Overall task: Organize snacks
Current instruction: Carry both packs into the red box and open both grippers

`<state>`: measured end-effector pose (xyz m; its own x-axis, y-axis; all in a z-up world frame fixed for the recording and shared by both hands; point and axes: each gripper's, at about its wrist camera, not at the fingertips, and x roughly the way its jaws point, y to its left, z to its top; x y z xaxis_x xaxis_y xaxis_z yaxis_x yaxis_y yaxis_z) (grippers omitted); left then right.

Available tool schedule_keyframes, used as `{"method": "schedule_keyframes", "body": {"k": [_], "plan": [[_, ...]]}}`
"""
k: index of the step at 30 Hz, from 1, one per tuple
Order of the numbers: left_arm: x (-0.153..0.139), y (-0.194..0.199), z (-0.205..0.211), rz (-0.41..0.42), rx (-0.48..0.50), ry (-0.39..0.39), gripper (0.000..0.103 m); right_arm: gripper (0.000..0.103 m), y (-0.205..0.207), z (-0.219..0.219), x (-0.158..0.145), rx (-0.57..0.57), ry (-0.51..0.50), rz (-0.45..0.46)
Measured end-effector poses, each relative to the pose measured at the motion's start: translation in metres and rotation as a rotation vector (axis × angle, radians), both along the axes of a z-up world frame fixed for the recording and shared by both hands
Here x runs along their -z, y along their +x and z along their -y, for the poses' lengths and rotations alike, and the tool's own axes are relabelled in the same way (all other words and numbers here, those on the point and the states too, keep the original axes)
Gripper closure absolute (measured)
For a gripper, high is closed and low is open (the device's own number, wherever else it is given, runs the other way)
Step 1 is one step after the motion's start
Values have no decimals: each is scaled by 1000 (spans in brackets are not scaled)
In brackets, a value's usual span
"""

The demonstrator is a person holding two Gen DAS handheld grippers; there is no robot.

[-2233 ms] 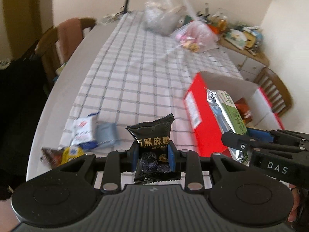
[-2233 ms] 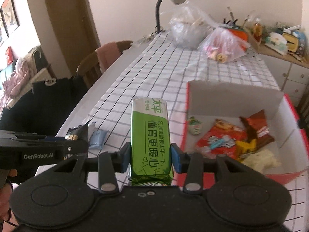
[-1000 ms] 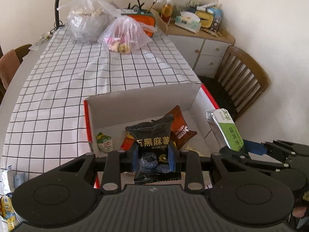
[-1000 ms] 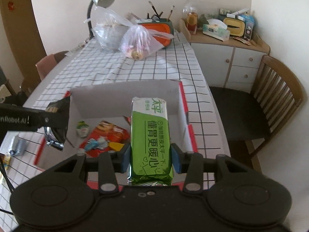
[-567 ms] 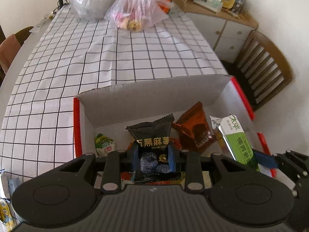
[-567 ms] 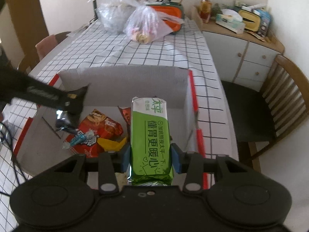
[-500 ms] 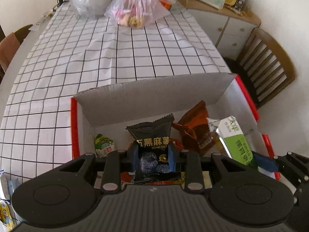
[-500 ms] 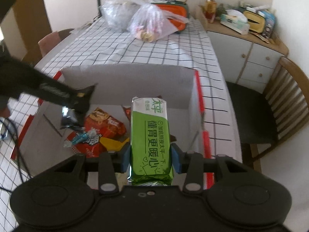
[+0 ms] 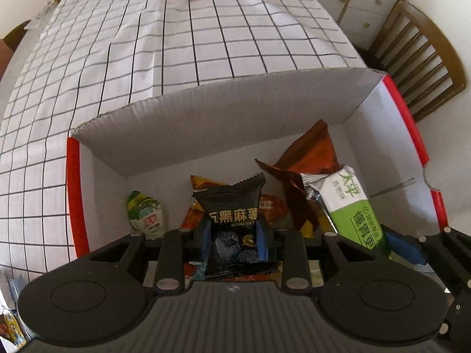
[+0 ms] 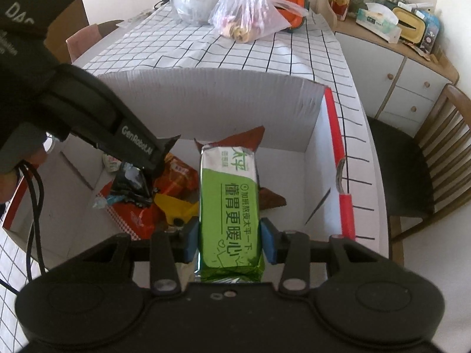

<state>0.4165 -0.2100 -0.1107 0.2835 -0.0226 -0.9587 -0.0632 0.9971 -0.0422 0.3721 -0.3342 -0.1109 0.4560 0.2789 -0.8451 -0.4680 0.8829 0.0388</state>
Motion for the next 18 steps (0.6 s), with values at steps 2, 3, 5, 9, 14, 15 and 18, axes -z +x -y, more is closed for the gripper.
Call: {"method": "schedule_keyframes", "body": {"k": [2, 3, 5, 9, 14, 15, 18], "plan": [[3, 2, -1, -13, 1, -6, 73, 60, 1, 1, 1, -2, 6, -6], [3, 2, -2, -13, 2, -4, 73, 60, 1, 1, 1, -1, 9, -7], [4, 3, -1, -21, 7, -5, 73, 60, 2, 1, 2, 6, 12, -11], [4, 2, 0, -21, 10, -7, 72, 58, 1, 2, 1, 12, 18, -11], [-4, -6, 0, 16, 13, -22, 56, 51, -3, 6, -4, 29, 37, -1], [-6, -9, -1, 23, 14, -26, 55, 50, -4, 6, -6, 32, 44, 2], [-14, -18, -3, 50, 18, -27, 54, 47, -10, 8, -13, 36, 60, 14]]}}
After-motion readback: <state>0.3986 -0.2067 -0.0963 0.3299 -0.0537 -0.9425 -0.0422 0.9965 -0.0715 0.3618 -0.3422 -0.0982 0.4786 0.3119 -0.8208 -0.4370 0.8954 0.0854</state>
